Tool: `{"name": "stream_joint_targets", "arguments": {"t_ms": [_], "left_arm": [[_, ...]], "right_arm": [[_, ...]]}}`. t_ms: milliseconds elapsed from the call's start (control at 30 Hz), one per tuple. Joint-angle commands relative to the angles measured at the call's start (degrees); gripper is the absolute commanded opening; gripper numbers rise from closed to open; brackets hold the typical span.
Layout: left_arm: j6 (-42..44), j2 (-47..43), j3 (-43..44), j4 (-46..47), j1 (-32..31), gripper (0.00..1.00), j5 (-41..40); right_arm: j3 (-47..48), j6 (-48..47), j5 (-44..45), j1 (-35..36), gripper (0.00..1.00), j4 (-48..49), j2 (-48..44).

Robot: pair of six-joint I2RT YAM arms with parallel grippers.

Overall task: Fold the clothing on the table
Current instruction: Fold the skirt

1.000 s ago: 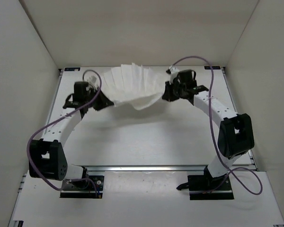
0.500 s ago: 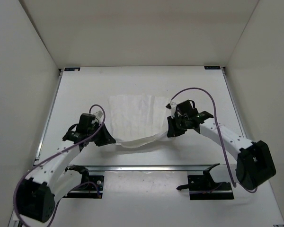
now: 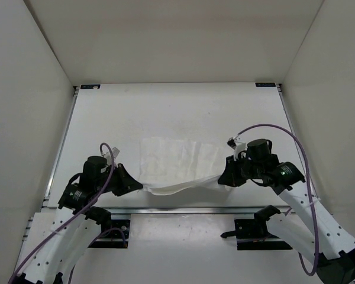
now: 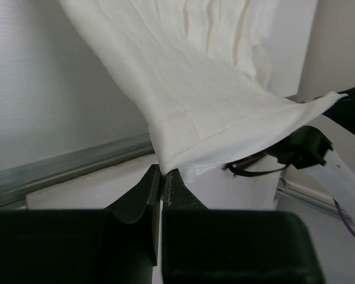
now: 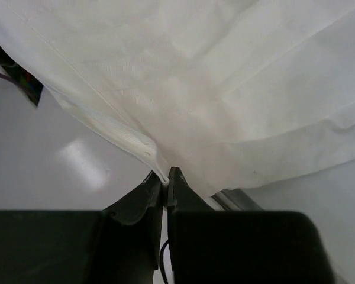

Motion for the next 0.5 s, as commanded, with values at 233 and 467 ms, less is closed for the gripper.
{"name": "stream_joint_targets", "arguments": {"t_ms": [233,467], "left_arm": [[-1.8,17.7,10.9,15.4,3.8,0.0,-3.8],[-2.4,43.9,15.7,34.0,7.5,0.0,-5.5]], "right_arm": [[8.0,-2.9,1.0,-14.5,0.0,-5.0,5.7],[3.8,4.7,-5.4,-26.1,0.0,15.7,21.7]]}}
